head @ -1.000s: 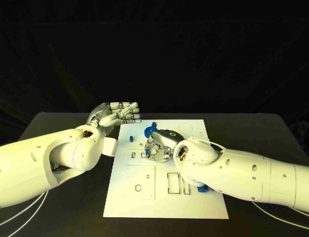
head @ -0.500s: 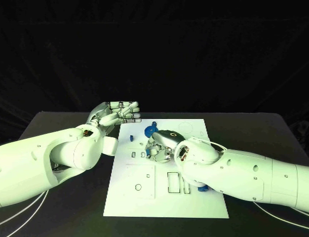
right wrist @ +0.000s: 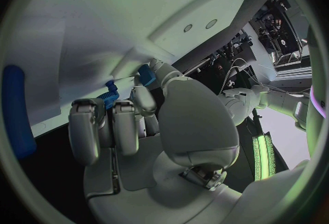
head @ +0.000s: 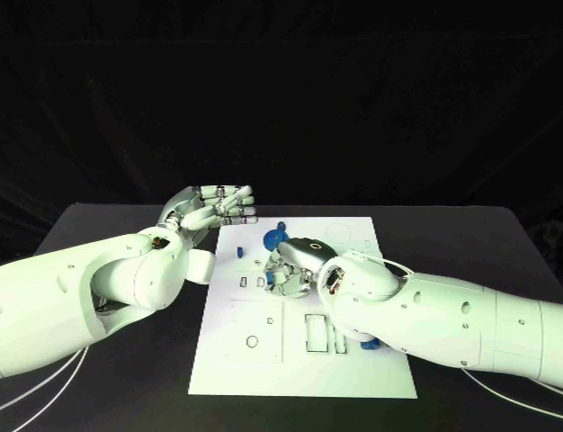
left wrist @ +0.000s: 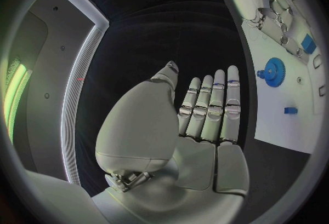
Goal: Assemble the parts on the task board
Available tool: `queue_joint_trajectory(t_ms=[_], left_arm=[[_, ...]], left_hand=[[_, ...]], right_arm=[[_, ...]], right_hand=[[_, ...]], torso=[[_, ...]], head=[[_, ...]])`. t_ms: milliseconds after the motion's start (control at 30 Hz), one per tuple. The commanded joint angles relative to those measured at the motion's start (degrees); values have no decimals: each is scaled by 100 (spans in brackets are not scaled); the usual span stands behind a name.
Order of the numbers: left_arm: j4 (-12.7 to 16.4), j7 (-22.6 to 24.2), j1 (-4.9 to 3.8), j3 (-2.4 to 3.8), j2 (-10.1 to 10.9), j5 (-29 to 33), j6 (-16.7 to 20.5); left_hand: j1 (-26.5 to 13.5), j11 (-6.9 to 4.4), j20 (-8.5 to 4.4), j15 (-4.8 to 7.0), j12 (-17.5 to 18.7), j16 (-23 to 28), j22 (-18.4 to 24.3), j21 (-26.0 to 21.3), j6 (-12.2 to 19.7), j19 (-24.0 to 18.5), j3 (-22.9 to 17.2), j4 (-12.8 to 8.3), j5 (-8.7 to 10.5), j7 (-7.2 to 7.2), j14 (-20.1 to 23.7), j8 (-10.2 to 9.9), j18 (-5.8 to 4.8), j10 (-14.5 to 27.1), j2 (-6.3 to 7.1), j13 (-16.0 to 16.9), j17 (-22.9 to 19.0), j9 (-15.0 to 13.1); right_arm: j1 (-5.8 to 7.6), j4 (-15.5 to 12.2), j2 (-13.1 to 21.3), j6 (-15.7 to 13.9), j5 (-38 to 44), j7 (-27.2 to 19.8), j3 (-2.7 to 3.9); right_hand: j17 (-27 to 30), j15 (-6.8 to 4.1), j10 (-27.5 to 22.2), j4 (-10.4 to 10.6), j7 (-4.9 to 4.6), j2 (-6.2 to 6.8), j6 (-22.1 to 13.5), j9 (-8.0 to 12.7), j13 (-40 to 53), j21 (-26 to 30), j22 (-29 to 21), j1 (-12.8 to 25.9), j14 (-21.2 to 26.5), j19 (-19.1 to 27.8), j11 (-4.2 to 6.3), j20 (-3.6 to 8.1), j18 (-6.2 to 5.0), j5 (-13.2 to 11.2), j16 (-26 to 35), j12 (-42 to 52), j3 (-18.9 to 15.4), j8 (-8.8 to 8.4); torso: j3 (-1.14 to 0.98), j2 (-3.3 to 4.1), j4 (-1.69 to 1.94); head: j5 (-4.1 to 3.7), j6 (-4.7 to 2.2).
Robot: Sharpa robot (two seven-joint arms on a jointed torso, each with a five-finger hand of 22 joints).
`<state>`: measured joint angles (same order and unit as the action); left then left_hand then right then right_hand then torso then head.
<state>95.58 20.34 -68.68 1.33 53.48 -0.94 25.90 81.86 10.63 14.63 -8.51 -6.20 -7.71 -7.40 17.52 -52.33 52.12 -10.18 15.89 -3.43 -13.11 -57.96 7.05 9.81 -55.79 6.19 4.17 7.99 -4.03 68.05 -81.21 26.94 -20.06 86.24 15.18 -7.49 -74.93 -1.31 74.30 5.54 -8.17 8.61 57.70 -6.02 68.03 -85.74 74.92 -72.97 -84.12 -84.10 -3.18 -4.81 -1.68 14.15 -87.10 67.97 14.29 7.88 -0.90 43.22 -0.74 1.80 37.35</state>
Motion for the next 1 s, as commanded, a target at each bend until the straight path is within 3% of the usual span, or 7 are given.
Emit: queue_joint_trajectory(t_ms=[33,233,367,500,700,800,1000], left_arm=[[13,19,-6,4,-4,8,-64],[11,13,-6,4,-1,8,-67],[-2,-24,-6,4,1,2,-98],[-39,-155,-6,4,4,-108,-167],[-192,-980,-6,4,-21,-853,-560],[-279,-1546,-7,3,-44,-1370,-722],[-482,-2658,-11,4,-137,-2608,-1164]], left_hand=[[57,4,5,4,34,24,8,-11,-4,-29,8,-3,34,-17,24,-22,66,-22,4,-1,8,3],[57,4,5,4,34,24,8,-11,-4,-29,8,-3,34,-17,24,-22,66,-22,4,-1,8,3],[65,7,9,1,48,39,11,-13,1,-38,12,-3,34,-20,27,-33,66,-13,0,-4,12,4],[75,-24,8,21,18,47,19,-14,-55,-45,25,-5,34,11,-19,-20,73,-112,-19,15,30,-6],[105,-236,-212,280,-159,-236,-108,318,-394,448,42,-35,26,168,-760,73,89,-725,-120,117,250,-50],[-17,-301,-324,375,-216,-405,-181,484,-520,676,67,37,25,201,-1100,105,89,-940,-175,156,377,-66],[-465,-647,-788,807,-673,-1639,-641,1375,-837,1571,230,56,18,478,-2405,234,79,-1741,-178,489,1216,-155]], right_arm=[[-29,18,10,115,46,52,-24],[-29,7,26,-71,23,-21,-24],[-26,-80,97,-456,-60,-246,-24],[14,-284,269,-886,-290,-680,-18],[267,-657,758,-1110,-1509,-1680,10],[440,-796,1039,-985,-2281,-1849,20],[786,-1088,1773,-834,-3724,-2057,28]], right_hand=[[-833,53,-60,21,6,38,-75,11,-24,42,1137,81,-432,-226,-14,-56,28,-97,21,-32,-102,-35],[-776,101,-227,156,-58,100,-330,66,-173,105,1099,193,-416,-185,-73,-96,13,-380,54,-180,-494,-131],[-759,216,-463,675,-207,39,-688,174,-401,152,1078,-72,-409,-161,-187,-210,2,-568,68,-351,-1523,-244],[-709,236,-490,1064,-233,70,-798,201,-424,215,1042,-387,-395,-123,-228,-236,-14,-569,98,-319,-1794,-250],[-221,158,-651,920,-110,-328,-430,137,-640,796,646,-771,-257,279,-130,-180,-173,-261,375,-493,-1635,-18],[160,122,-989,904,-84,-442,-400,150,-1148,1057,474,-750,-148,436,-97,-139,-232,-450,629,-990,-1668,0],[1210,60,-1382,805,-21,-584,-248,169,-2218,2096,-214,-743,112,985,-33,-72,-446,-320,1462,-2022,-1791,55]], torso=[[2,-2,-4],[1,-1,3],[-2,-3,2],[0,-13,-3],[16,-51,-11],[21,-76,-16],[48,-151,-26]], head=[[-4,-2],[-3,-5],[1,-3],[7,5],[10,-14],[2,-6],[5,36]])
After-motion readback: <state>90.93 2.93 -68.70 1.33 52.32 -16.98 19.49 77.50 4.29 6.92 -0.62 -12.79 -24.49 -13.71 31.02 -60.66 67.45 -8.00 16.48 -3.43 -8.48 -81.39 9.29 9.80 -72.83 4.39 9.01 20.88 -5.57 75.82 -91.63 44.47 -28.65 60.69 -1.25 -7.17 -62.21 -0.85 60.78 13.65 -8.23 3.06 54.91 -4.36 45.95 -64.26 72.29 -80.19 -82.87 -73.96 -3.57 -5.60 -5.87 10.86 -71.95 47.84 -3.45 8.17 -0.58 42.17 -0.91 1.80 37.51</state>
